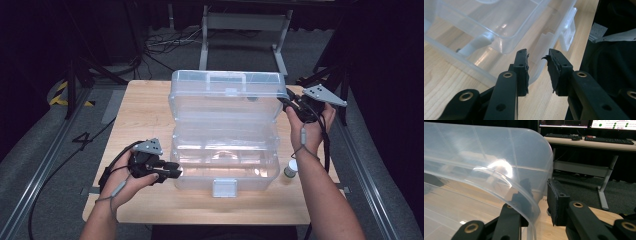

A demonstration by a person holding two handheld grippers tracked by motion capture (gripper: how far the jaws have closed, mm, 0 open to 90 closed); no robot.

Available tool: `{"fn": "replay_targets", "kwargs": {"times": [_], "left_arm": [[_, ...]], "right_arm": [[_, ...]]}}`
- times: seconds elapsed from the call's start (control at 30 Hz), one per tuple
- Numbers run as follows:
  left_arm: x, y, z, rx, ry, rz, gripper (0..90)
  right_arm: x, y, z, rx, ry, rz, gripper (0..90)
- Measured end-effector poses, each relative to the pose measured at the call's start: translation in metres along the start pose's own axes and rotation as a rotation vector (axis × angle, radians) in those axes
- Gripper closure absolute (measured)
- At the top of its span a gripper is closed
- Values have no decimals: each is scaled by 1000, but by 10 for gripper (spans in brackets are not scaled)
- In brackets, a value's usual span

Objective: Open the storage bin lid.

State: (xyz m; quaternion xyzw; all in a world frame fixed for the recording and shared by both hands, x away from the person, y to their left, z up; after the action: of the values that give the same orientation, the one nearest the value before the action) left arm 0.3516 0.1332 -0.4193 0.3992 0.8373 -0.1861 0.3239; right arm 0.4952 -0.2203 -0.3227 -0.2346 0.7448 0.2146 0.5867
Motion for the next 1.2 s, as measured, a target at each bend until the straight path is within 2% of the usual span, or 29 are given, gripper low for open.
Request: {"fn": "replay_targets", "kwargs": {"times": [0.17, 0.43, 0.47, 0.8, 0.83, 0.9, 1.0, 1.07, 1.2], "left_arm": [[2, -3, 10, 28, 21, 11, 691], [5, -5, 21, 37, 44, 30, 684], [6, -6, 25, 48, 53, 30, 683], [7, -11, 33, 76, 42, 26, 678], [9, -12, 36, 76, 52, 43, 687], [9, -14, 39, 91, 44, 48, 711], [8, -14, 40, 91, 47, 63, 720], [9, -15, 41, 97, 43, 58, 725], [9, -15, 42, 102, 37, 56, 728]], "right_arm": [[-1, -1, 2, 3, -5, -2, 734], [-2, -2, 4, 6, -6, -3, 734], [-2, -2, 5, 6, -6, -5, 734], [-5, -5, 6, 8, -2, -7, 753], [-6, -6, 7, 10, 0, -8, 758], [-7, -7, 7, 13, 5, -7, 765], [-8, -8, 8, 20, 7, -18, 774], [-9, -9, 10, 33, 14, -32, 780], [-9, -11, 12, 35, 18, -27, 785]]}}
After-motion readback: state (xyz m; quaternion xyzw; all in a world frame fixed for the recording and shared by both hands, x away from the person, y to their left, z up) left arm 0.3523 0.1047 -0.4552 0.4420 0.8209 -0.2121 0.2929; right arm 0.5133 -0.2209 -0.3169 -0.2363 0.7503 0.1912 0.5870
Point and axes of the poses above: each handheld gripper's, and its own axes: z roughly forward along the jaws, x roughly out of its underside, y roughly to its left, the point moved 7 cm from there along z, roughly forward along the jaws, and after that the axes turned 15 degrees about -x, right-handed, at the moved point
